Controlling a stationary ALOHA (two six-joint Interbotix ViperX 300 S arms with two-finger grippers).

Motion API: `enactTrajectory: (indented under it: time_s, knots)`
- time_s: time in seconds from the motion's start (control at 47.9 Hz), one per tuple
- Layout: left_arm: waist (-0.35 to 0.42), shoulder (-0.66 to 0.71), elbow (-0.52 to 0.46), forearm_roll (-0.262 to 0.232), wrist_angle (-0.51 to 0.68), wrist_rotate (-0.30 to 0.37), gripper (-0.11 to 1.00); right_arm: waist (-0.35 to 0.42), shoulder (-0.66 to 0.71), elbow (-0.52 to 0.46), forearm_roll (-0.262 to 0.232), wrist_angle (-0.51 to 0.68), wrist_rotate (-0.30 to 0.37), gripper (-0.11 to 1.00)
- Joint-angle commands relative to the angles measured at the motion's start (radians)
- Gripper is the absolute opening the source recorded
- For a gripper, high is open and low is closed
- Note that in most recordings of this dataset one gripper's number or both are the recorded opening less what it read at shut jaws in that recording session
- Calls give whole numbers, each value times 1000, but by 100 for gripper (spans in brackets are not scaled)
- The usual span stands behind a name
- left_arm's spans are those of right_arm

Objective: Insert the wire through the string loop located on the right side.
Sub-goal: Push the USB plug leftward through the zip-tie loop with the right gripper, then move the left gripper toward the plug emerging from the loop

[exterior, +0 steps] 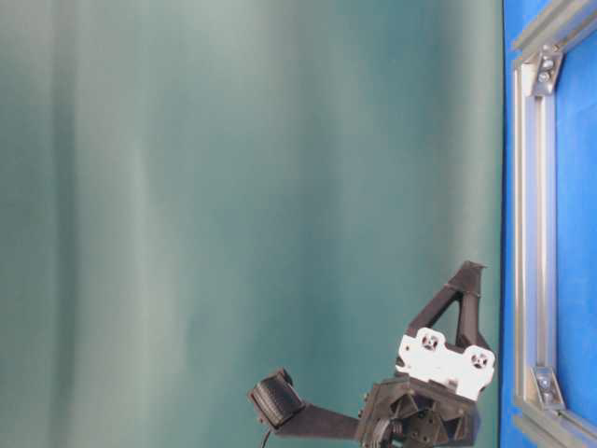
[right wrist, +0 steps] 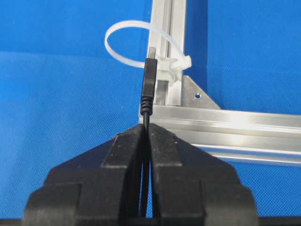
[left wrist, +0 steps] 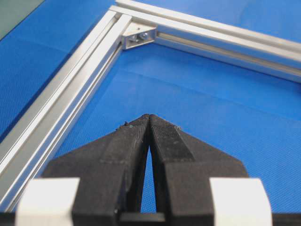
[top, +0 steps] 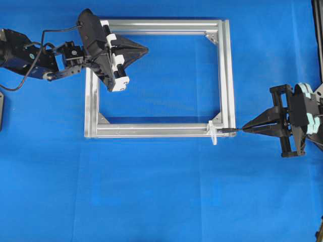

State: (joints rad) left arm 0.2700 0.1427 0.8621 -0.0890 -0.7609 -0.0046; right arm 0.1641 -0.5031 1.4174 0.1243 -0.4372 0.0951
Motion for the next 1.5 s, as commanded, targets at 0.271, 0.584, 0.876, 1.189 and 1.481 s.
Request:
enactTrajectory:
  time_s: [0.271,0.584,0.876,1.189,1.481]
  knots:
    - [-2,-32,-14,2,-9,0,0,2,140,-74,-2,-94,-3,-4]
    - [-2,-32,-12,3,-11,0,0,0,295,-161,0,-178,-3,-4]
    - [-6,-31,-14,2,-11,-2,0,-2,324,-186,2,-179,-3,-4]
    - [-28,-31,-14,2,-11,-5,0,-2,324,-187,2,-179,-3,-4]
    - [-150,-29,-3,2,-9,-25,0,-2,324,-187,2,-179,-3,-4]
